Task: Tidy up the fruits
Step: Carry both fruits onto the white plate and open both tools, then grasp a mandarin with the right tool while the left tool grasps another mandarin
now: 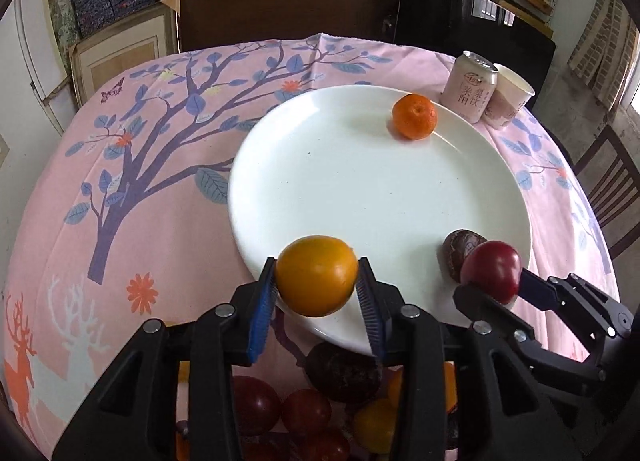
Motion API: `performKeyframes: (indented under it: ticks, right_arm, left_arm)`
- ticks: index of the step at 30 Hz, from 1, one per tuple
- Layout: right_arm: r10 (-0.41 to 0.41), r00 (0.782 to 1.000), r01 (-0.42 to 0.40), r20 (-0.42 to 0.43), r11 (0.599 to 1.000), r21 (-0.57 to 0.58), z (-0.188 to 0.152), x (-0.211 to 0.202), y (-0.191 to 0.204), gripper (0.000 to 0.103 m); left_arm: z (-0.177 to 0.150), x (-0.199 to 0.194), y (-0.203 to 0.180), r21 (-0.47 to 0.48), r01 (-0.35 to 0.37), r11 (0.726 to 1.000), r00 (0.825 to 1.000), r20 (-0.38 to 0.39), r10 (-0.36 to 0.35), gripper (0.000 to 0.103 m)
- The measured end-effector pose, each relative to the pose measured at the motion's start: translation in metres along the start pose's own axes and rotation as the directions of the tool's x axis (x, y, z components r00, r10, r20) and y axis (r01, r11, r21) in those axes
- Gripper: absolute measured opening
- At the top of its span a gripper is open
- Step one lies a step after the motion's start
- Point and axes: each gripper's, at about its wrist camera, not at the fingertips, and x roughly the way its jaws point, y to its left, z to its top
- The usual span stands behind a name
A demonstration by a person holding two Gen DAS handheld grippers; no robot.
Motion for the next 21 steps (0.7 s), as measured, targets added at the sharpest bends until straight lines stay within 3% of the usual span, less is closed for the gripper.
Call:
performKeyframes:
  ticks: [1,2,4,11,21]
  right_arm:
    - [0.001,1.000,-0.001,0.006,1.000,0.001,-0.001,-0.002,0.000,0.059]
    - [0.005,1.000,-0.005,0.005,1.000,0.000,-0.002,-0.004,-0.001,0.059]
    - [0.008,1.000,-0.008,0.006,1.000,-0.001,-0.005,-0.010,-0.002,0.059]
    - [0.030,0.999,-0.030,0.020,0.999,-0.013,-0.027,-0.047,-0.013,0.062]
    - [0.039,0.999,-0.038,0.009,0.998,-0.052,-0.065,-0.083,-0.009,0.063]
  left_arm:
    - [-0.001,-0.003,0.001,0.003,0.004,1.000,1.000,0.007,-0.004,0.063]
    - [-0.002,-0.009,0.001,0.009,-0.003,1.000,1.000,0.025,0.003,0.075]
    - [-0.006,-0.023,0.002,0.027,-0.017,0.999,0.997,0.073,0.015,0.077]
    - [-0.034,-0.062,0.029,0.053,-0.036,0.998,0.993,0.118,0.030,0.083]
    - [-0.094,-0.091,0.077,0.032,-0.077,0.996,0.991,0.111,0.073,0.083]
